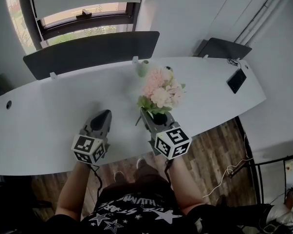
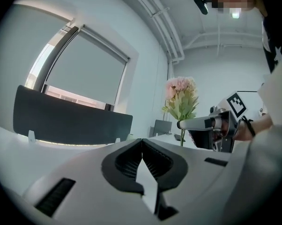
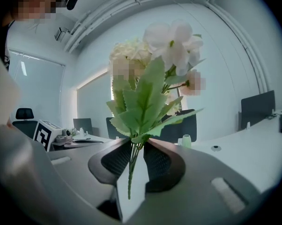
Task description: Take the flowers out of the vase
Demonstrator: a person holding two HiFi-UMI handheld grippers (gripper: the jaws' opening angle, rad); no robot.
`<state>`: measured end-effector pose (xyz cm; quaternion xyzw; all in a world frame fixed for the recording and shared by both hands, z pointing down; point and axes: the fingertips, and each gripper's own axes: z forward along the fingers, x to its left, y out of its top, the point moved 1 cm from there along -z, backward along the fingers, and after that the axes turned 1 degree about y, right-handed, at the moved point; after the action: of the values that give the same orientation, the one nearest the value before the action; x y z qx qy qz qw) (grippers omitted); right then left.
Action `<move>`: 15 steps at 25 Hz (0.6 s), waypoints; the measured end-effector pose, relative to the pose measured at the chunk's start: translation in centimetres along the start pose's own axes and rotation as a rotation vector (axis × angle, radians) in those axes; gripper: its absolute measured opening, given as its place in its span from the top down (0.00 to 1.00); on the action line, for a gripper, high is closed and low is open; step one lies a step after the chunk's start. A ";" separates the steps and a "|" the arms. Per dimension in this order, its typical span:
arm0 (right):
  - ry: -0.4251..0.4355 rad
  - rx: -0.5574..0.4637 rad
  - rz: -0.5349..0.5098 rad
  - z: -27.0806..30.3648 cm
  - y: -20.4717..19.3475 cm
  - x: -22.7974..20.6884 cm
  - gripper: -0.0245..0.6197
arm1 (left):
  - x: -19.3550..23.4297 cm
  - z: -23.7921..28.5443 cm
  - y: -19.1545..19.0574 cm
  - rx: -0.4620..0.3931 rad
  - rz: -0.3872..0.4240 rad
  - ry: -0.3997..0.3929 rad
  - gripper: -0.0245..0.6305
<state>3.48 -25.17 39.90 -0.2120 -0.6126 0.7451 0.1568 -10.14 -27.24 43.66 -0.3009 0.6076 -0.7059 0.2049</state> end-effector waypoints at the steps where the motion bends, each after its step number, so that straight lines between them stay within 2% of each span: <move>1: -0.006 0.005 -0.003 -0.3 -0.2 0.0 0.83 | -0.3 -0.2 -0.3 0.007 0.007 -0.007 0.95; 7: -0.026 -0.012 0.016 -2.0 -0.5 -1.0 0.83 | -2.0 -0.9 -1.1 0.021 0.031 -0.020 0.95; 15: 0.006 0.005 0.028 -4.8 -1.4 -1.1 0.83 | -4.1 -2.1 -0.1 0.008 0.025 0.042 0.95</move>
<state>6.80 -21.39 40.64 -0.2224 -0.6072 0.7482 0.1487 -8.57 -22.99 42.91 -0.2777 0.6124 -0.7119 0.2023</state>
